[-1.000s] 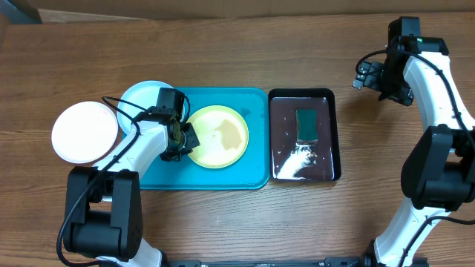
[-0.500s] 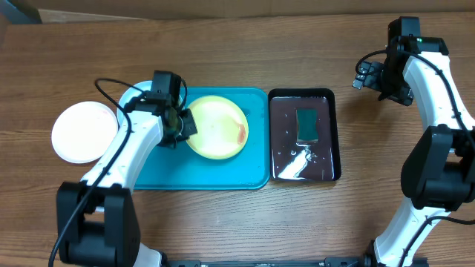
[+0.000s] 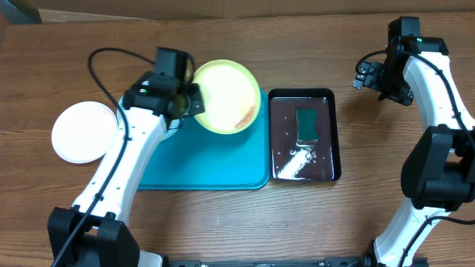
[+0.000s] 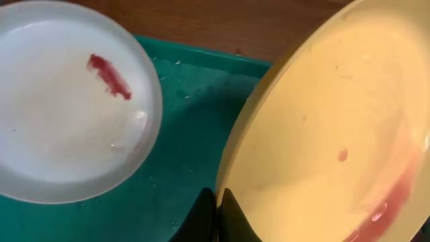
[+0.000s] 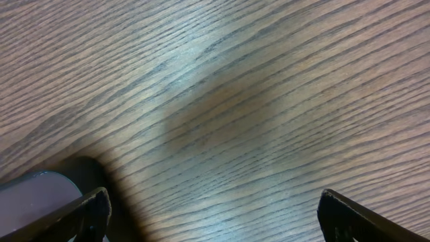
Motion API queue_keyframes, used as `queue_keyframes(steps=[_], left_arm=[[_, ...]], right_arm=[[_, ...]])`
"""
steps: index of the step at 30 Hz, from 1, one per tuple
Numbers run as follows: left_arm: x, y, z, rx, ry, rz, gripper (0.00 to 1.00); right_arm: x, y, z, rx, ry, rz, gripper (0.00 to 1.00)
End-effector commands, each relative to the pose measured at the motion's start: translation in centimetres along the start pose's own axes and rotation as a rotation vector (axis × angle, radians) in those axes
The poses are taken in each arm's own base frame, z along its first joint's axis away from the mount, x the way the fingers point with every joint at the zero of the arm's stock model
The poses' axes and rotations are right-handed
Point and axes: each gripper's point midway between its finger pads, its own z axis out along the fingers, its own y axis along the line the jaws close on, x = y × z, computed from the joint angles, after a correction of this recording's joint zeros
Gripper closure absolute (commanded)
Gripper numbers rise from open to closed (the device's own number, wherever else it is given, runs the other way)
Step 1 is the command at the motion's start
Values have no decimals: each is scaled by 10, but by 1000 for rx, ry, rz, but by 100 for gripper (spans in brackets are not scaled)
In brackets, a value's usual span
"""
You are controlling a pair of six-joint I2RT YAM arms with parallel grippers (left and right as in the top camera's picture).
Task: Clean dirty plates on tray and stack at the side
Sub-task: 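Lift the yellow plate with the left gripper and tilt it over the water tray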
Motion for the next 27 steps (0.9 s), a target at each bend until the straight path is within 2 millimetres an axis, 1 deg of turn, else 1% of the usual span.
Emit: queue_keyframes(steps=[1, 8, 12, 13, 17, 21, 24, 27], left_arm=[[-12, -30, -23, -9, -96, 99, 96], [4, -74, -34, -69, -180, 246, 96], [11, -99, -47, -120, -268, 328, 96], [14, -110, -53, -138, -311, 366, 96], [21, -132, -71, -186, -415, 451, 96], [25, -156, -93, -227, -534, 545, 96], [28, -171, -111, -273, -621, 616, 96], [28, -178, -133, -348, -713, 659, 96]], right_arm=[[-6, 3, -6, -5, -24, 2, 0], [-6, 3, -6, -5, -24, 2, 0], [-6, 3, -6, -5, -24, 2, 0], [-6, 3, -6, -5, -24, 2, 0], [-6, 3, -6, -5, -24, 2, 0], [-6, 3, -6, -6, -24, 2, 0], [-6, 3, -6, -5, -24, 2, 0], [-6, 3, -6, -5, -24, 2, 0]])
